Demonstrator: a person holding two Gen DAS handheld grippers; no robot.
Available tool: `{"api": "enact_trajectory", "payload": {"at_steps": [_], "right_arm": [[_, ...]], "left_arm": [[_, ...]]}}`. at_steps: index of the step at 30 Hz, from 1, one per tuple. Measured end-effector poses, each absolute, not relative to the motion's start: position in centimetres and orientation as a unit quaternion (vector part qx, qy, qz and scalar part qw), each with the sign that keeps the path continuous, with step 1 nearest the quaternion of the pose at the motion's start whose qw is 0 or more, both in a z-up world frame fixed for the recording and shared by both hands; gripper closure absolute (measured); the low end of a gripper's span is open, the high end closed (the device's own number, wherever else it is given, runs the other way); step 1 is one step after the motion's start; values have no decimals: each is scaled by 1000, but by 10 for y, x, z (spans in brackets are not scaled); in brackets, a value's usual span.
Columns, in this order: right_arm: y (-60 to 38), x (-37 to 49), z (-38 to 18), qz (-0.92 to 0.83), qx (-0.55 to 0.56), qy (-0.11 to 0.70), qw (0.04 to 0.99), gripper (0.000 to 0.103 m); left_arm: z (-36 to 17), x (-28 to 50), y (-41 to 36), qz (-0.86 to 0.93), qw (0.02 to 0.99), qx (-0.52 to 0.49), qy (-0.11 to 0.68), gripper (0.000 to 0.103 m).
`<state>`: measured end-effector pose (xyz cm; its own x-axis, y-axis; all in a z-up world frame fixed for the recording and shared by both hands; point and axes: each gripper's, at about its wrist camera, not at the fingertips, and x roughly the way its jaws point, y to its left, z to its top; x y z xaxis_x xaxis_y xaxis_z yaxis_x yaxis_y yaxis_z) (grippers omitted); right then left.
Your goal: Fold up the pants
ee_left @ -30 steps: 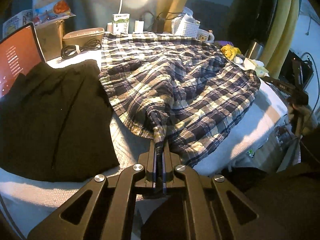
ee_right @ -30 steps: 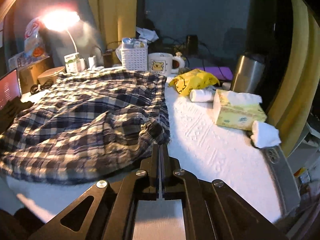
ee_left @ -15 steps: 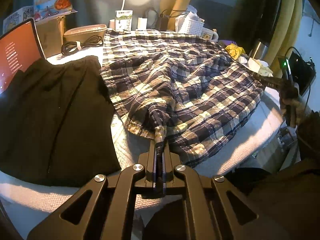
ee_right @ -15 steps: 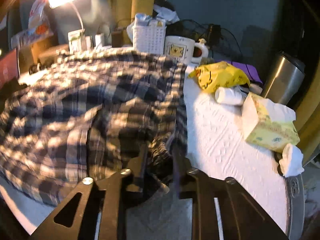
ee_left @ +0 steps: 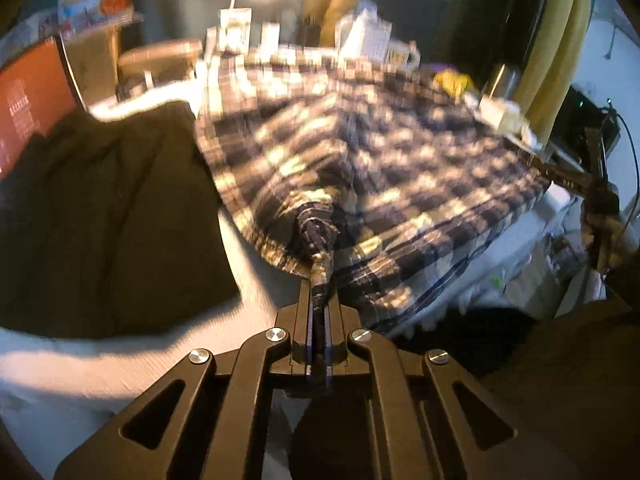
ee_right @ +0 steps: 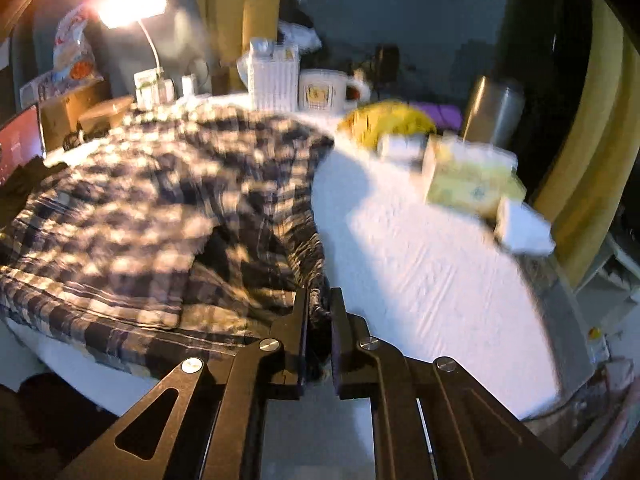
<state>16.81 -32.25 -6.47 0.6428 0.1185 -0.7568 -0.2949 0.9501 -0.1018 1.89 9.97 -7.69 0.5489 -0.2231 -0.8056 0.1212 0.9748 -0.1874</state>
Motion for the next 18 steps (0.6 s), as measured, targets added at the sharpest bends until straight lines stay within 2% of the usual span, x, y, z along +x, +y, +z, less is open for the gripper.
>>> {"api": "enact_trajectory", "payload": {"at_steps": [4, 5, 6, 7, 8, 9, 10, 11, 18], "right_arm": [[-324, 170, -79, 106, -106, 410, 900, 93], [-323, 170, -77, 105, -108, 409, 900, 85], [-323, 170, -75, 101, -113, 408, 900, 71], [-325, 168, -72, 96, -119, 405, 901, 60], [-326, 166, -68, 92, -124, 398, 904, 34], [-330, 161, -60, 92, -125, 385, 910, 20], [-331, 157, -56, 92, -125, 378, 913, 20], [-333, 152, -51, 90, -129, 371, 915, 20], [-345, 134, -42, 72, -131, 365, 919, 20]], "left_arm": [[-82, 13, 103, -92, 874, -59, 473, 99], [-79, 11, 104, -89, 875, -56, 473, 99], [-75, 10, 105, -84, 877, -49, 471, 98], [-70, 8, 106, -78, 880, -41, 466, 91], [-65, 5, 106, -71, 885, -32, 460, 73], [-59, 1, 107, -63, 891, -22, 448, 61], [-52, -3, 106, -58, 899, -14, 434, 41], [-45, -7, 105, -58, 906, -6, 419, 33], [-47, -13, 64, -123, 908, 67, 395, 33]]}}
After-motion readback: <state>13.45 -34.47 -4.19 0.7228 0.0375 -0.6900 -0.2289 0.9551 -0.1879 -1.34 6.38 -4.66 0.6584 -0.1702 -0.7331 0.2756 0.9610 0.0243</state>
